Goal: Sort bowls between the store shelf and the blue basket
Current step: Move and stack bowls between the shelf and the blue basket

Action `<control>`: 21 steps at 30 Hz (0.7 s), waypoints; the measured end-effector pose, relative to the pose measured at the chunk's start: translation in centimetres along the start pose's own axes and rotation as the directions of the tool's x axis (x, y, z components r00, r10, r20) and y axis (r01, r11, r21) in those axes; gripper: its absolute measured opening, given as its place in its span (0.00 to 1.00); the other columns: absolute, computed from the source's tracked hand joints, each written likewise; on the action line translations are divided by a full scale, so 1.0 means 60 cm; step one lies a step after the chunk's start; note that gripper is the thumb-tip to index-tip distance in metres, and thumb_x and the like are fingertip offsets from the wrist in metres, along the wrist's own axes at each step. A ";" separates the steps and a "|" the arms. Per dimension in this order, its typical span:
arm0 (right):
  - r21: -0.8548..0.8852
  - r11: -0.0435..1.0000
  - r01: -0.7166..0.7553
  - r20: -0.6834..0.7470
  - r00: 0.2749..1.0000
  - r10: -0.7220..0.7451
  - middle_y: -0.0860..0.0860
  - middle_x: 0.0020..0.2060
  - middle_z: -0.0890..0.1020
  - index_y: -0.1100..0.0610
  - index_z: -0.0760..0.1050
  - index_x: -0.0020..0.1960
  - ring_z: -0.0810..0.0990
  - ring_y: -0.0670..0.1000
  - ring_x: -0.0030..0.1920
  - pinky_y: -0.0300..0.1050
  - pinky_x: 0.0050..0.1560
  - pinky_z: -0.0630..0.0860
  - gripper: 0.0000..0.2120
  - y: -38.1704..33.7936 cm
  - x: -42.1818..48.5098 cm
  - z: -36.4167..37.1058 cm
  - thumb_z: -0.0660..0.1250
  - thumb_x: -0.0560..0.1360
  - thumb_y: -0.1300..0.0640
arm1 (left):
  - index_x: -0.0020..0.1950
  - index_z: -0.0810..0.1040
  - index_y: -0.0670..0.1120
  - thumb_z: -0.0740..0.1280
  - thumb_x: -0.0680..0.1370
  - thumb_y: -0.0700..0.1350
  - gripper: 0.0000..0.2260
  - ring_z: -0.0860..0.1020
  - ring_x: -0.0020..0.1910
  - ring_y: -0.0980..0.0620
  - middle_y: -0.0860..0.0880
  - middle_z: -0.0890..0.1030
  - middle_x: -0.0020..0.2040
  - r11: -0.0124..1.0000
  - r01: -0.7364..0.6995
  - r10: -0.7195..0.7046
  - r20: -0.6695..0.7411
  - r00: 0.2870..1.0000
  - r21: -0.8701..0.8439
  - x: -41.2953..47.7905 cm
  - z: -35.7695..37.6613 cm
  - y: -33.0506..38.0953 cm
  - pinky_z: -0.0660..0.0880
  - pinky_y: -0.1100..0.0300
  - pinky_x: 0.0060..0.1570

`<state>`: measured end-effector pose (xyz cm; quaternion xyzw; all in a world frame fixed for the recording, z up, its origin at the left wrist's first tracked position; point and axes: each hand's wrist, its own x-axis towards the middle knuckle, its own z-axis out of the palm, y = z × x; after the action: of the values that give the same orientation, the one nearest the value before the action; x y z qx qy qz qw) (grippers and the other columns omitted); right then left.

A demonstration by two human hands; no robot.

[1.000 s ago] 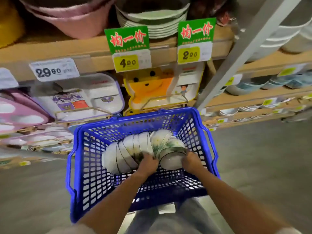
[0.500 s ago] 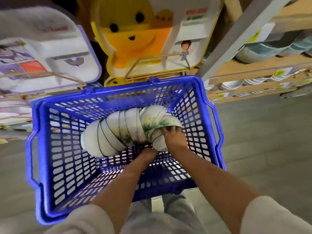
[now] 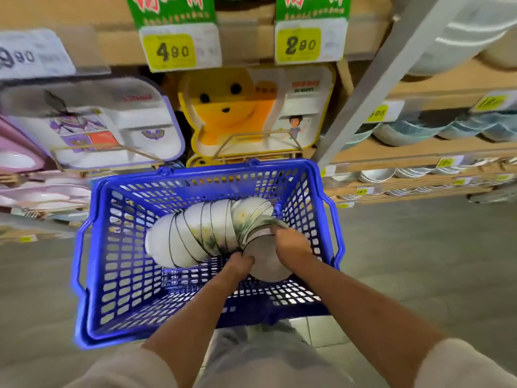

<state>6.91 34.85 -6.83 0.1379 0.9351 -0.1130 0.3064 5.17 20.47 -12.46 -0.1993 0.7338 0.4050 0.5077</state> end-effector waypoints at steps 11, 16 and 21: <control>0.683 0.694 -0.228 0.285 0.958 0.035 0.64 0.53 0.80 0.64 0.69 0.67 0.83 0.66 0.48 0.56 0.43 0.83 0.17 0.030 -0.059 -0.189 0.55 0.79 0.64 | 0.68 0.70 0.40 0.58 0.79 0.35 0.17 0.79 0.53 0.45 0.40 0.78 0.61 0.810 -0.311 0.311 -0.086 0.947 -0.497 -0.188 -0.051 0.085 0.82 0.54 0.45; 0.843 0.512 -0.167 0.279 0.949 -0.149 0.69 0.48 0.82 0.65 0.66 0.68 0.85 0.62 0.37 0.51 0.36 0.84 0.19 0.016 -0.111 -0.299 0.58 0.77 0.66 | 0.67 0.72 0.48 0.62 0.66 0.43 0.28 0.79 0.57 0.45 0.44 0.80 0.61 0.563 -0.530 0.503 -0.246 0.829 -0.634 -0.310 -0.072 0.154 0.79 0.50 0.50; 0.845 0.528 0.083 0.058 0.968 -0.244 0.67 0.38 0.83 0.64 0.72 0.54 0.84 0.60 0.31 0.47 0.30 0.82 0.08 -0.016 -0.178 -0.402 0.60 0.76 0.62 | 0.58 0.77 0.50 0.58 0.70 0.44 0.19 0.78 0.55 0.44 0.46 0.81 0.55 0.398 -0.686 0.515 -0.471 0.716 -0.609 -0.407 -0.098 0.218 0.75 0.50 0.49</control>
<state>1.77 39.10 18.73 0.1687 0.7466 -0.5845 0.2695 2.45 20.63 15.73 -0.1510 0.5668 0.8015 0.1164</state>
